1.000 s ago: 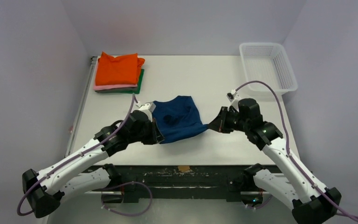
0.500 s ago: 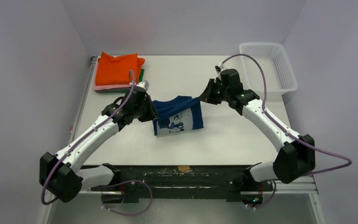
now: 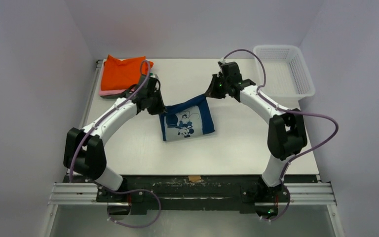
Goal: Fold and stack the t-shirts
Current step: Fold the long partially folded tshirt into a neat square
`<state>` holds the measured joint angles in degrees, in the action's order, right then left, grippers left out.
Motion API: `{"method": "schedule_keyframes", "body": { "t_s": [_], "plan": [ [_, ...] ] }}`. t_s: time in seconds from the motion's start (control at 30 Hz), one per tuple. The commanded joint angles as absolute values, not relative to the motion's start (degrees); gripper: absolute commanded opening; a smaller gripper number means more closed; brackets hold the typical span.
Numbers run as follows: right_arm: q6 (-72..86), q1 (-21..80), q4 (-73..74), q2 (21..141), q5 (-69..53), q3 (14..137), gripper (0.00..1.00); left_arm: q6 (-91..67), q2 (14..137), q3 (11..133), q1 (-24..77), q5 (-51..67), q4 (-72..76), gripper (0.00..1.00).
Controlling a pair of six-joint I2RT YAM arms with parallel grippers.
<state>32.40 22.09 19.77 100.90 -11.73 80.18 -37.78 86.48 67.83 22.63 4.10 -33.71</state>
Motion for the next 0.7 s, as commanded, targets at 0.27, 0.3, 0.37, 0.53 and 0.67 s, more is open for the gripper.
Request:
{"method": "schedule_keyframes", "body": {
  "t_s": [0.27, 0.3, 0.37, 0.53, 0.67],
  "plan": [
    [30.76, 19.9, 14.05, 116.3, -15.45, 92.1, 0.0, -35.17, 99.18, 76.37, 17.75, 5.3, -33.13, 0.0],
    [30.6, 19.82, 14.13, 117.64, -16.07, 93.11, 0.0, -35.16, 99.75, 76.42, 17.45, 5.54, -32.88, 0.01],
    [30.34, 19.76, 14.07, 120.0, -17.82, 95.21, 0.0, -34.9, 100.68, 76.63, 16.79, 6.29, -32.59, 0.11],
    [29.15, 19.73, 15.61, 123.23, -18.86, 101.19, 0.35, -34.98, 99.8, 77.74, 15.05, 6.73, -32.43, 0.6],
    [28.03, 19.78, 17.89, 119.93, -15.94, 100.82, 0.7, -35.45, 95.19, 76.64, 14.68, 5.12, -32.95, 0.93]
  ]
}}
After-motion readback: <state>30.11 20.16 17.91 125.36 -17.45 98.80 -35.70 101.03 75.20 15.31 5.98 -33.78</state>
